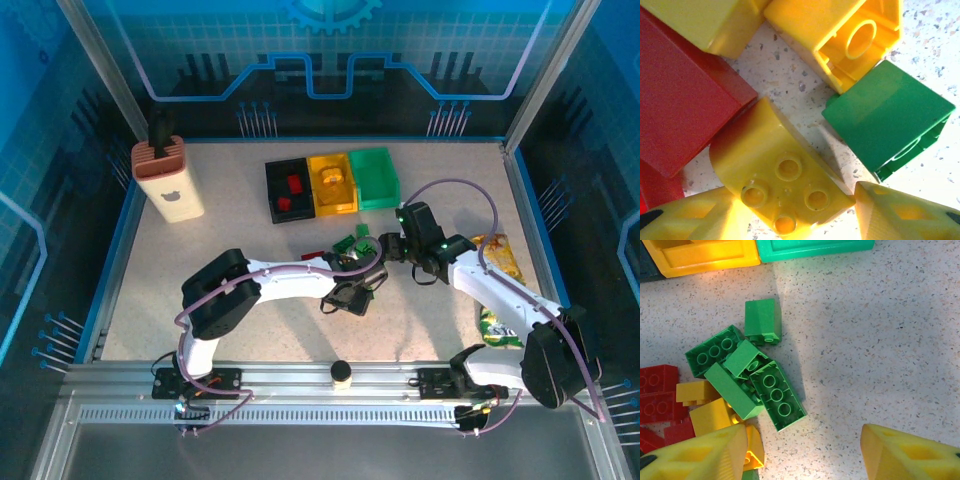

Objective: Sort the legos into containers by color

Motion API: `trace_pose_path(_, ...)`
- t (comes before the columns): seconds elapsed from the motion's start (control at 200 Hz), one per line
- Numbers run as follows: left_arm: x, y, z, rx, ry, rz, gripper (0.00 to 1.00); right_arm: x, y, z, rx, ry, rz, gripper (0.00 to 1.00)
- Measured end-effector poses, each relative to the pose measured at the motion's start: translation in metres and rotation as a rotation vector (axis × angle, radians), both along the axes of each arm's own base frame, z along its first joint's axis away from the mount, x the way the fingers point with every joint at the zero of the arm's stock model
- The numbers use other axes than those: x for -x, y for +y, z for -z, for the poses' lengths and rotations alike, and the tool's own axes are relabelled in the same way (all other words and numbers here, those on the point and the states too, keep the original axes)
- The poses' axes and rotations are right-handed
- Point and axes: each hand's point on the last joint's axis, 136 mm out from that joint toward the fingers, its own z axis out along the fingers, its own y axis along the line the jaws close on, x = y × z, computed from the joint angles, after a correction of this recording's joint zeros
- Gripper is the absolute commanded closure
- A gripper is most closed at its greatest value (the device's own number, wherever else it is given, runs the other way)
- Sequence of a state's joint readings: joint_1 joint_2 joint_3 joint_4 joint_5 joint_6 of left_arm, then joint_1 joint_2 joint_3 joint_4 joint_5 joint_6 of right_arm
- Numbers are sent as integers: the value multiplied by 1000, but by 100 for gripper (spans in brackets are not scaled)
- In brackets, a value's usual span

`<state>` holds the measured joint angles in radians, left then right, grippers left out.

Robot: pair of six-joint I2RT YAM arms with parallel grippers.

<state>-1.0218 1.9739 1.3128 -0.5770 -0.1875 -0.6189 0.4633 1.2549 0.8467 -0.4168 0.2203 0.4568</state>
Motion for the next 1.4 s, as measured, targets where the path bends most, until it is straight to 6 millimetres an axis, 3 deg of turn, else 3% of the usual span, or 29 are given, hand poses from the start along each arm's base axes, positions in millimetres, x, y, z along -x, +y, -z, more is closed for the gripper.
trace_pose_path(0.555, -5, 2, -2, -20, -21, 17, 57, 0, 0, 4, -22, -1, 10, 38)
trace_pose_path(0.991, -13, 4, -5, -22, -58, 3, 62, 3, -1, 1, -32, -11, 8, 39)
trace_pose_path(1.401, -21, 5, -47, 34, -141, 5, 62, 4, -3, 3, -33, -7, 16, 39)
